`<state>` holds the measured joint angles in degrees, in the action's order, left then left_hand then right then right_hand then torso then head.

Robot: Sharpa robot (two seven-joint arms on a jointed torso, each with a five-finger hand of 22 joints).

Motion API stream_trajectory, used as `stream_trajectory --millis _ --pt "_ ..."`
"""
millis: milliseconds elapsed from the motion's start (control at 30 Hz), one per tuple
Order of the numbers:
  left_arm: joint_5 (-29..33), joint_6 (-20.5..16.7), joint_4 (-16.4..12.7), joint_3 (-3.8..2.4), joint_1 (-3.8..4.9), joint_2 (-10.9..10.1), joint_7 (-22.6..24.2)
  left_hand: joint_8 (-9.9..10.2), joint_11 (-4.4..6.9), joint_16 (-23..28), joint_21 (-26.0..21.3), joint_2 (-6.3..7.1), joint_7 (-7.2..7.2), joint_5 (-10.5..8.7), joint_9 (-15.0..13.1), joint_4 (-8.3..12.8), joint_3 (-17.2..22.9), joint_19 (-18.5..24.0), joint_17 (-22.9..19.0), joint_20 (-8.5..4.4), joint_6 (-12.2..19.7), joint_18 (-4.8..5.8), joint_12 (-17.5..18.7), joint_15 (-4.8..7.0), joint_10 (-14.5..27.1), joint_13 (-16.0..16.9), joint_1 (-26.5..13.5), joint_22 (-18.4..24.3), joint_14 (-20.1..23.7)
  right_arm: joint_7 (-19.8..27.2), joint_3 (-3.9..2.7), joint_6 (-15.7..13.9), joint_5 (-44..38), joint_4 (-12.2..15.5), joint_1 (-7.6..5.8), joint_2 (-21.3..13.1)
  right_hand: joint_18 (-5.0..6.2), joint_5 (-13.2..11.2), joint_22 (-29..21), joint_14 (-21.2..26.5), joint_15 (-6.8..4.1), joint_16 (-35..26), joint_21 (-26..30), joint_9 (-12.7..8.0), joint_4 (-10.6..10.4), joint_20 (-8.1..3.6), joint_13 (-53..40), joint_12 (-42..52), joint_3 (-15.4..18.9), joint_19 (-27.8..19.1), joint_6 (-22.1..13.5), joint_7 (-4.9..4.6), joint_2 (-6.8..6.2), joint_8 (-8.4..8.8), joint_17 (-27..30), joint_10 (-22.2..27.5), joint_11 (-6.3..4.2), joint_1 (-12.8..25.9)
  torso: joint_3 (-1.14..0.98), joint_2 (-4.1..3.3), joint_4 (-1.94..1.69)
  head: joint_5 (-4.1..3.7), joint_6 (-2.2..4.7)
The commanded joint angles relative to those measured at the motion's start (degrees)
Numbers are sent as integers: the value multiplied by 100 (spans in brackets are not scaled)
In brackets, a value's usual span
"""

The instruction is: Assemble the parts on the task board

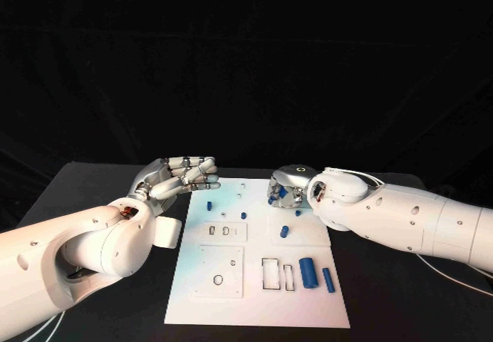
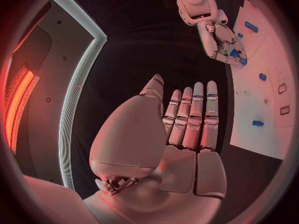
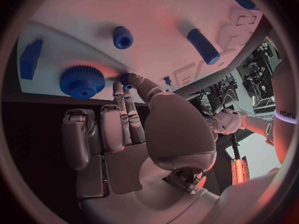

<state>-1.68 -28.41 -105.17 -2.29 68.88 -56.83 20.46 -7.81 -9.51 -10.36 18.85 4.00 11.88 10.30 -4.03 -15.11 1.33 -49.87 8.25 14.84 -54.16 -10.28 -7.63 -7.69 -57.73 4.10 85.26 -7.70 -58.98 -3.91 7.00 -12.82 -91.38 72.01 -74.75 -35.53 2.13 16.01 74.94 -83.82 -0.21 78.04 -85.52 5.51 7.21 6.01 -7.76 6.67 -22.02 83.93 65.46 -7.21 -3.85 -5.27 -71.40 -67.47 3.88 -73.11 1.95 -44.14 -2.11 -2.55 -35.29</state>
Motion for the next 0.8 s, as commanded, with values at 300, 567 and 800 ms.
stream_trajectory --millis 300,567,800 --pt "1 123 3 -6 18 5 -19 37 -27 35 35 -12 41 -31 7 -3 -40 -55 6 -6 2 -30 47 1 25 -8 68 4 36 -47 -12 -278 76 138 10 -69 -83 71 956 -306 -59 61 -142 83 25 -52 -30 56 -145 253 150 3 37 -54 -17 -203 -31 -129 5 1 -4 9 29" --pt "10 147 23 -6 20 5 -36 37 -27 35 35 -12 41 -31 7 -3 -40 -55 6 -6 2 -30 47 1 25 -8 68 4 36 -120 -77 -780 182 168 -69 37 -80 47 946 -296 -60 53 -137 114 -9 -57 -34 42 -131 240 172 11 -15 -57 13 -216 -33 -68 11 -4 -22 10 92" --pt "14 160 31 -6 21 8 -44 46 -32 44 34 -15 45 -30 7 1 -41 -55 7 -7 8 -29 59 -3 34 -10 76 6 40 -168 -87 -1089 190 -137 -95 367 -77 4 939 -294 -61 62 -132 127 -27 -58 -33 30 -124 232 169 13 -41 -50 6 -215 -33 -41 9 -22 -29 34 100"
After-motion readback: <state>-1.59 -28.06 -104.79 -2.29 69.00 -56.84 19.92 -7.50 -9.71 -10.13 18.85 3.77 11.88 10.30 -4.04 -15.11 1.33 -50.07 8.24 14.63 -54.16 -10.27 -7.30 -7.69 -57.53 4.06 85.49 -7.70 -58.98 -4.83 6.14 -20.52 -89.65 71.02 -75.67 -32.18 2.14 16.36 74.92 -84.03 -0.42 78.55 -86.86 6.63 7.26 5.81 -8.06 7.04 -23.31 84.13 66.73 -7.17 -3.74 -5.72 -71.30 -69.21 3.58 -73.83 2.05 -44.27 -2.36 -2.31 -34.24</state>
